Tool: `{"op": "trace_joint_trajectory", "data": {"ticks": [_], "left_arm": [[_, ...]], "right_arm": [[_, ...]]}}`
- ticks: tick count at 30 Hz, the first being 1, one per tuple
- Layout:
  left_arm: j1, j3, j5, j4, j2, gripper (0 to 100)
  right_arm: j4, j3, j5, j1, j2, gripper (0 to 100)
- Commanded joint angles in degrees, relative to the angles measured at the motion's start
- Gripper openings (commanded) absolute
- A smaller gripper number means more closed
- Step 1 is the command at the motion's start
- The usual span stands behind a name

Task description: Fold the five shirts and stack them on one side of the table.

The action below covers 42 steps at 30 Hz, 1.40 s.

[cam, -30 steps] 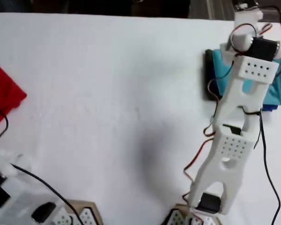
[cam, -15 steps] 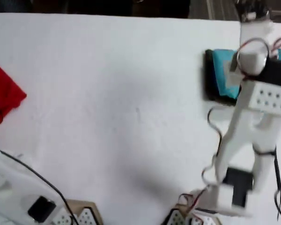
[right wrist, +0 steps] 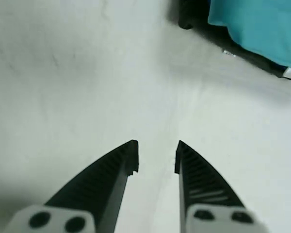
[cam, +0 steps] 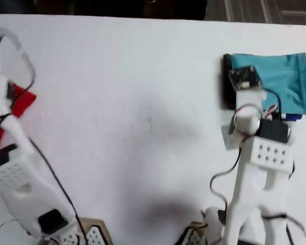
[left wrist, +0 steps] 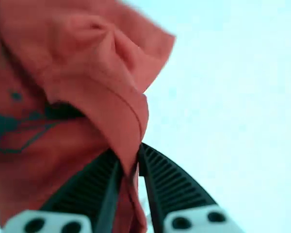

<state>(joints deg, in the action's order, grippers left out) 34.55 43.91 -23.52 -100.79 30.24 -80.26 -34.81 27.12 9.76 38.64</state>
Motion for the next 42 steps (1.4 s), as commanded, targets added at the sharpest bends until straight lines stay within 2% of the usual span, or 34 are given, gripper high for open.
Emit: {"op": "trace_joint_trajectory", "data": {"ticks": [1, 4, 7, 12, 16, 20, 25, 28, 31, 34, 39, 42], "left_arm": [[-9.0, 1.9, 1.5, -1.7, -5.9, 3], [-18.2, -1.9, 1.8, -1.7, -10.1, 3], [-28.1, -5.3, 5.1, -1.5, -12.8, 3], [-42.8, -5.8, 8.5, -0.2, -13.1, 3], [-50.2, -5.8, 8.5, 3.8, -13.1, 3], [-53.0, -5.7, 9.0, 7.0, -13.5, 6], [-51.3, 4.4, 8.8, 1.9, -13.5, 24], [-46.7, 13.4, 8.6, -1.8, -13.5, 24], [-38.9, 15.0, 8.5, -1.8, -15.2, 23], [-32.1, 9.5, 7.3, -1.8, -18.0, 22], [-22.7, -6.5, 1.8, -1.3, -23.0, 22], [-16.3, -15.6, 0.3, 1.5, -24.8, 22]], "right_arm": [[4.0, -8.6, 0.0, 0.0, 9.2, 13.3], [6.5, -15.5, 0.0, 0.0, 15.3, 13.3], [7.3, -20.3, 0.0, 0.0, 20.9, 13.3], [7.2, -26.5, 0.0, 0.1, 28.4, 13.3], [7.2, -27.8, 0.1, 5.6, 32.5, 13.3], [7.2, -28.1, 0.6, 10.3, 34.0, 13.3], [7.6, -29.8, 3.8, 9.8, 34.0, 13.3], [10.2, -32.5, 4.0, 7.1, 34.0, 13.3], [12.4, -34.7, 3.7, 2.4, 34.0, 13.3], [12.3, -35.1, 3.4, -3.5, 33.9, 13.4], [13.9, -34.2, -1.1, -12.8, 33.4, 13.5], [14.1, -31.1, -3.3, -17.2, 29.0, 17.9]]}}
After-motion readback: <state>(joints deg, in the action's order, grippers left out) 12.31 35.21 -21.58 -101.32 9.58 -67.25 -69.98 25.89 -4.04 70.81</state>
